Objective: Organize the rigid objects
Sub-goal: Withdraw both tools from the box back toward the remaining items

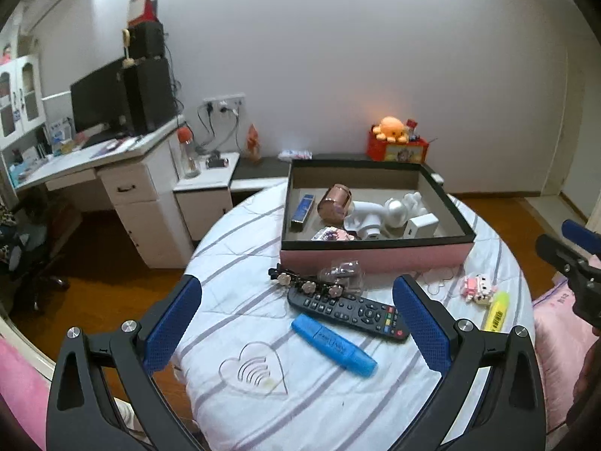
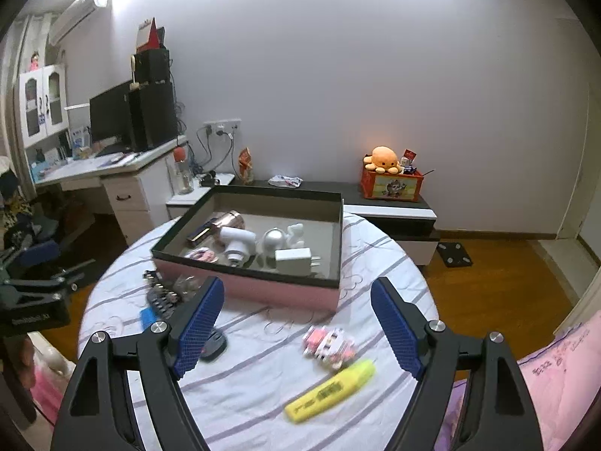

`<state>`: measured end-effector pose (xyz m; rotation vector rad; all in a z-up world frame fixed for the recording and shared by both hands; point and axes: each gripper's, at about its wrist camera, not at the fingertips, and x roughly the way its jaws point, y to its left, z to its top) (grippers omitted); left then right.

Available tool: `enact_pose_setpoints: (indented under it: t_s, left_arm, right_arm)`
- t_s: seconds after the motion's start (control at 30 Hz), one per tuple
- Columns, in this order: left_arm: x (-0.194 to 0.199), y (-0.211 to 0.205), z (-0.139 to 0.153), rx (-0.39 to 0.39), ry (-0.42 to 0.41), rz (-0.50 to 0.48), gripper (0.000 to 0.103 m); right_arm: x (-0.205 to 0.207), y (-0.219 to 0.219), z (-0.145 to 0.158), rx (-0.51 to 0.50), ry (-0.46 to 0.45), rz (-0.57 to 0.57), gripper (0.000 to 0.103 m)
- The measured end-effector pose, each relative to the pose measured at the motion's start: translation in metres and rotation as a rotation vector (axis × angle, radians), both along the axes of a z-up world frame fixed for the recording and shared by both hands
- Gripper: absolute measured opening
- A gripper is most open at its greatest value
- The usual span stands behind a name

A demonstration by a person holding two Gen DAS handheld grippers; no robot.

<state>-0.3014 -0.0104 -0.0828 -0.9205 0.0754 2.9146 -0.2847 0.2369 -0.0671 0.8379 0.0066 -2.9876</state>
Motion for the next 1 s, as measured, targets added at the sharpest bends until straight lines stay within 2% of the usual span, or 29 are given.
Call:
enact_pose_setpoints:
  t_s: [0.13, 0.33, 0.47, 0.57, 0.67, 0.77, 1.0]
  left_arm:
    - [0.029, -0.004, 0.017, -0.028, 0.068, 0.027, 0.103]
    - [0.058, -0.002, 0.034, -0.099, 0.141, 0.024, 0.103]
    - [0.072, -0.003, 0.044, -0.086, 0.186, 0.002, 0.103]
    - [0.085, -0.001, 0.051, -0.103, 0.255, -0.015, 0.103]
    - [0.093, -0.002, 0.059, -0.070, 0.302, -0.035, 0.103]
    - [0.094, -0.004, 0.062, -0.048, 0.307, -0.027, 0.103]
    - [0.083, -0.005, 0.053, -0.094, 0.261, 0.025, 0.103]
  right_arm:
    - [0.023, -0.004, 0.005, 0.001, 0.059, -0.034, 0.082]
    - [0.040, -0.012, 0.011, -0.009, 0.092, -0.037, 0.083]
    - [0.050, -0.019, 0.019, -0.003, 0.113, -0.013, 0.083]
    - [0.056, -0.024, 0.024, 0.003, 0.129, 0.019, 0.083]
    - [0.062, -0.028, 0.029, 0.005, 0.149, 0.024, 0.083]
    - [0.063, -0.029, 0.031, 0.005, 0.155, 0.031, 0.083]
    - [0.058, -0.025, 0.025, 0.001, 0.133, 0.031, 0.083]
